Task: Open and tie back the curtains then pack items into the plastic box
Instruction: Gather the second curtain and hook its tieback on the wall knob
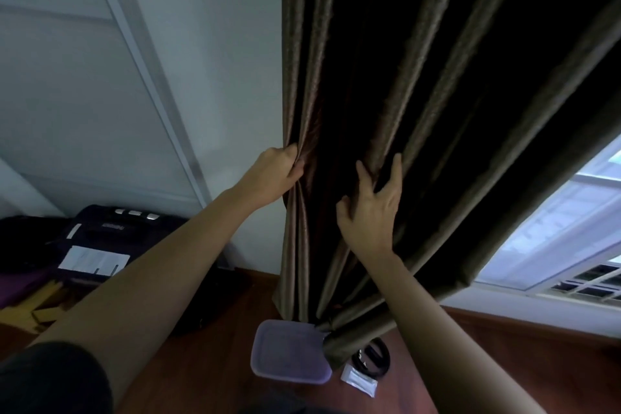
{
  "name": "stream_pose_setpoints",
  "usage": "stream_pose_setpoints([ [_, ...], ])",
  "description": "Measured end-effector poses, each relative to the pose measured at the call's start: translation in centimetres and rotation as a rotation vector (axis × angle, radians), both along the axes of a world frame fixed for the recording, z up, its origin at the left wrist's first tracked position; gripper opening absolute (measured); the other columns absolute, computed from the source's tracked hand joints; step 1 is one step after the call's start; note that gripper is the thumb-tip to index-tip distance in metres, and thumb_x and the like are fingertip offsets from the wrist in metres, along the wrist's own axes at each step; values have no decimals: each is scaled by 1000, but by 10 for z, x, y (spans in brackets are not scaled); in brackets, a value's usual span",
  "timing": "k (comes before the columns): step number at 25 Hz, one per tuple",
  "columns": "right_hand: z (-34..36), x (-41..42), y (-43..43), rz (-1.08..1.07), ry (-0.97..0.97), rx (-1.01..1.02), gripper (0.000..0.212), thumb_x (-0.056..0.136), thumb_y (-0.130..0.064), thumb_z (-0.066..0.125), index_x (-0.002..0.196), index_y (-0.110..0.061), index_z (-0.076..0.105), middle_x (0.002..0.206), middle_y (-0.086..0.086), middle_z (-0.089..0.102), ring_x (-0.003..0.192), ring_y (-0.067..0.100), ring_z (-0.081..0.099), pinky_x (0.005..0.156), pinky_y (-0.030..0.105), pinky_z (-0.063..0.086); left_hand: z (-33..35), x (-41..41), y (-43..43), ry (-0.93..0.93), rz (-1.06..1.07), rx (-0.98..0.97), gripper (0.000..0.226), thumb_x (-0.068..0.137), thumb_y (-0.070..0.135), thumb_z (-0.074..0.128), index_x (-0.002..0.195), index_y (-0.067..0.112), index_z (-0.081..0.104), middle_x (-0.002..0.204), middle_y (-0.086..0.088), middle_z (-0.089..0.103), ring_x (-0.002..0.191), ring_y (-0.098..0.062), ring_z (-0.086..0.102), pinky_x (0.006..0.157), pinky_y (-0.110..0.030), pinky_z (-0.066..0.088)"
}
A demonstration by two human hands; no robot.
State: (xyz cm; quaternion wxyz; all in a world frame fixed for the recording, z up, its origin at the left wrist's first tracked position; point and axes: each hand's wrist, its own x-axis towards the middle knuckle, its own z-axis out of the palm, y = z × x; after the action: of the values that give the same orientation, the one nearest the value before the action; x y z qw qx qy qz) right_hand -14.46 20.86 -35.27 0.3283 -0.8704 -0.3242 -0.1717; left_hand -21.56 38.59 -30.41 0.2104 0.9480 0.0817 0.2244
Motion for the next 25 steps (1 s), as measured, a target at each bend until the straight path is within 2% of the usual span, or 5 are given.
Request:
stream_pose_setpoints([
  [7, 15, 24, 1, 196, 158, -274, 70, 90, -25, 54, 149, -8, 20, 155, 16, 13, 135, 33, 29, 114, 39, 28, -17, -16, -27, -430, 125, -518, 66, 83, 2, 67, 131, 19, 24, 109, -12, 63, 61, -16, 64, 58, -21, 55],
  [10, -10, 15, -5, 270, 131, -476, 75, 91, -27, 49, 151, -7, 9, 157, 13, 10, 131, 32, 33, 110, 41, 33, 3, -6, -22, -195, 141, -601, 70, 82, 8, 67, 138, 18, 27, 97, 10, 59, 74, -10, 65, 65, -17, 54],
  [12, -27, 5, -7, 327, 172, -584, 76, 91, -27, 48, 151, -10, 5, 159, 8, 1, 132, 30, 32, 108, 39, 34, 19, 3, -17, 105, 160, -420, 17, 86, 11, 58, 103, 9, 56, 78, 4, 58, 67, -11, 60, 62, -22, 47],
  [15, -35, -1, -7, 423, 245, -644, 75, 91, -21, 47, 152, -12, 3, 160, 3, -10, 133, 28, 31, 106, 37, 34, 34, 14, -21, 287, 132, -392, 33, 94, 10, 43, 61, 13, 38, 63, -1, 46, 56, -13, 47, 53, -26, 36],
  [25, -27, 2, 0, 489, 255, -735, 67, 95, -23, 41, 151, -14, 6, 160, 4, -8, 138, 31, 25, 107, 41, 28, 46, 33, -36, 540, 27, -508, 30, 93, 13, 35, 115, 6, 55, 102, -21, 61, 84, -29, 58, 88, -45, 52],
])
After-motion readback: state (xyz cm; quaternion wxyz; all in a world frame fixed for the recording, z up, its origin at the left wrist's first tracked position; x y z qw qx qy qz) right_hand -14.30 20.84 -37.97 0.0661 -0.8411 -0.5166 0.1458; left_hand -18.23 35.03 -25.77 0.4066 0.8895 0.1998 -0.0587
